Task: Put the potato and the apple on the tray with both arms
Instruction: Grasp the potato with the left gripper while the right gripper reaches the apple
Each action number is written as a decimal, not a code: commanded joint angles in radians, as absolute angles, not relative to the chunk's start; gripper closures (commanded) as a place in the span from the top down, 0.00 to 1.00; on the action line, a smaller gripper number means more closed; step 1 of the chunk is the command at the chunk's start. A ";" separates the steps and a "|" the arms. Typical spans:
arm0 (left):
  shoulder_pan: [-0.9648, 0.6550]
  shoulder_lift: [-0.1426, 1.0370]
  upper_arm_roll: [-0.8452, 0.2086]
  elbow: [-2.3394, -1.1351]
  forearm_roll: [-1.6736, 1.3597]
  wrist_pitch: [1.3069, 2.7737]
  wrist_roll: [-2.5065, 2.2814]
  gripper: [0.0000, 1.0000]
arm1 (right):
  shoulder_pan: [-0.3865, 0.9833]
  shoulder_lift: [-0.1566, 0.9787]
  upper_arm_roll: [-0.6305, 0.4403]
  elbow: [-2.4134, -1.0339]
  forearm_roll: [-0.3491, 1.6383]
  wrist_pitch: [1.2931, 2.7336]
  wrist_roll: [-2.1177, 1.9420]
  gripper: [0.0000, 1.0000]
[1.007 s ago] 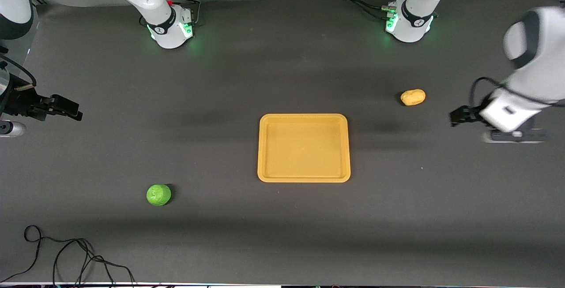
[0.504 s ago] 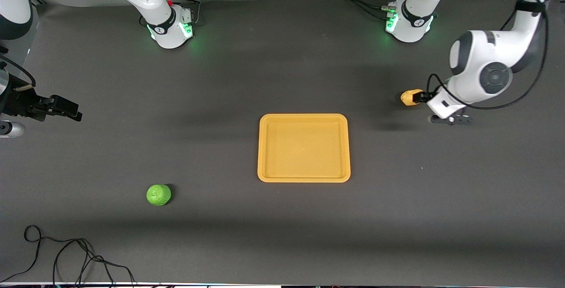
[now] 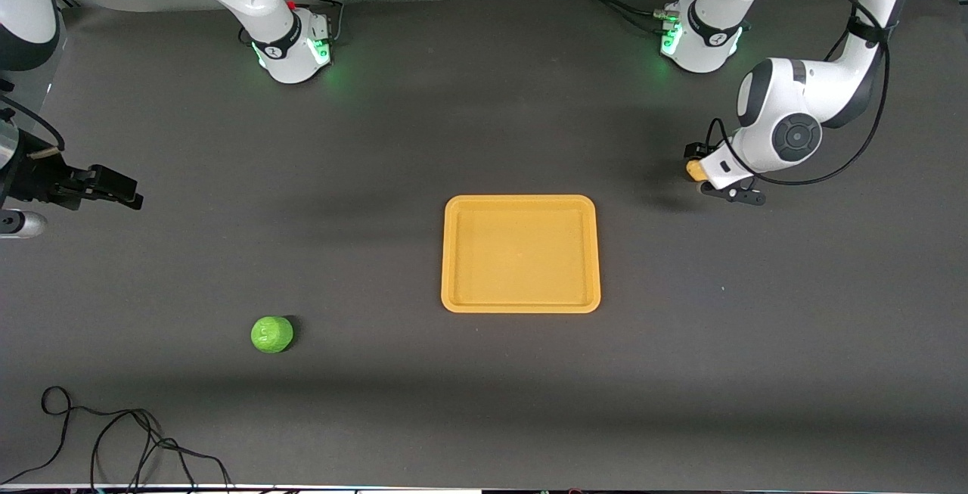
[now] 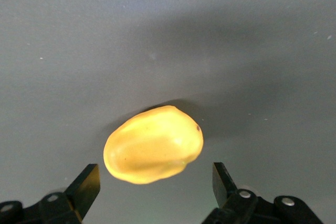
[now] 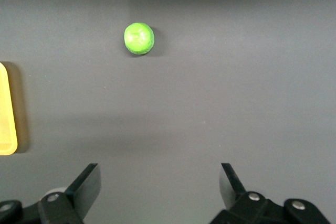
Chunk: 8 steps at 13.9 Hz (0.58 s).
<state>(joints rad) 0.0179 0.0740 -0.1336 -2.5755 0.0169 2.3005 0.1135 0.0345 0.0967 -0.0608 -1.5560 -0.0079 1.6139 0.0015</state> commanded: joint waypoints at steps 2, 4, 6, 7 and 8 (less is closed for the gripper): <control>0.037 0.077 -0.133 -2.637 0.011 2.387 0.143 0.98 | 0.067 0.179 -0.060 -1.459 0.008 1.623 -0.003 1.00; 0.037 0.075 -0.133 -2.635 0.011 2.388 0.143 0.98 | 0.083 0.253 -0.061 -1.364 0.009 1.623 -0.003 1.00; 0.035 0.096 -0.133 -2.634 0.011 2.422 0.144 0.98 | 0.100 0.339 -0.060 -1.255 0.014 1.621 -0.006 1.00; 0.035 0.119 -0.132 -2.635 0.012 2.468 0.143 0.98 | 0.101 0.375 -0.060 -1.206 0.018 1.621 -0.008 1.00; 0.034 0.136 -0.132 -2.640 0.011 2.497 0.141 0.98 | 0.101 0.403 -0.060 -1.171 0.018 1.623 -0.008 1.00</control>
<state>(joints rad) 0.0319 0.1039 -0.1323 -2.6237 0.0169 2.4300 0.1239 0.1012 0.2988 -0.0555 -1.3218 -0.0050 1.6460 0.0016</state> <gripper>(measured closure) 0.013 0.000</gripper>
